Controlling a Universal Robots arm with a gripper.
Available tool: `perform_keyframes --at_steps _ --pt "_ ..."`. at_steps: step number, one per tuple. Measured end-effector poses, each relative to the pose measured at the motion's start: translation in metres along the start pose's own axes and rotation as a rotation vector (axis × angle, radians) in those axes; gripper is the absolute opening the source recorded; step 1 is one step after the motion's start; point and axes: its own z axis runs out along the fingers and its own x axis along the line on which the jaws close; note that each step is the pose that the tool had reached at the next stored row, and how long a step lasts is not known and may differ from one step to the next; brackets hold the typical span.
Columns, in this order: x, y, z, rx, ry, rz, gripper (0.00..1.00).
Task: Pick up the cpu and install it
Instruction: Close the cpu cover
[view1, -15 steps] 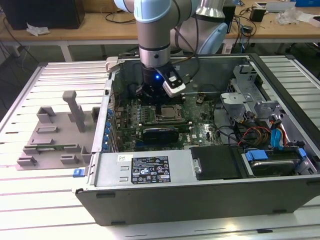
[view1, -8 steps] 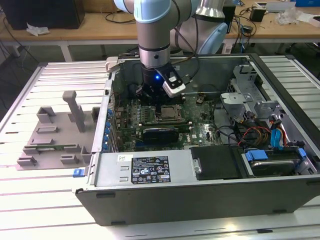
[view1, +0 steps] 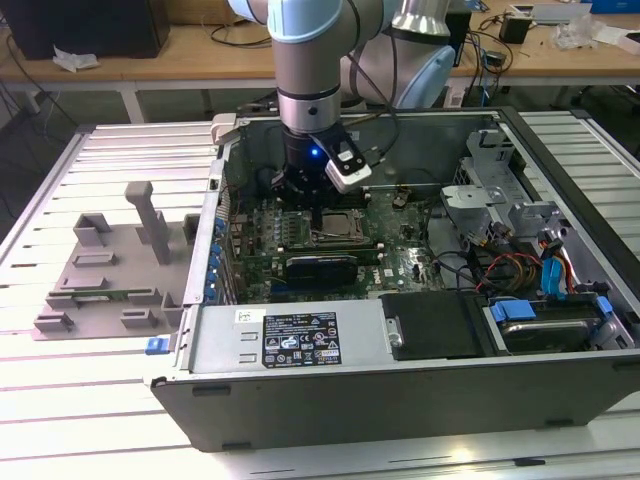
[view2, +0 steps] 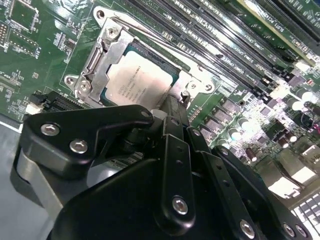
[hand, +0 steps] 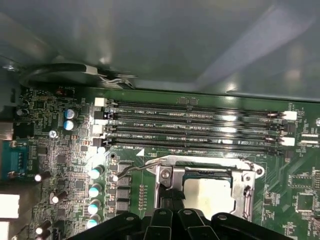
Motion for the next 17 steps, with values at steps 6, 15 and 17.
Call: perform_keyframes --at_steps 6,15,17 --pt "-0.0008 -0.0004 -0.0173 0.0001 -0.0007 0.000 0.11" --pt "-0.0273 -0.0023 -0.0166 -0.0002 0.0022 0.000 0.11" --pt "-0.0276 -0.0028 -0.0165 -0.0003 0.0022 0.000 0.11"
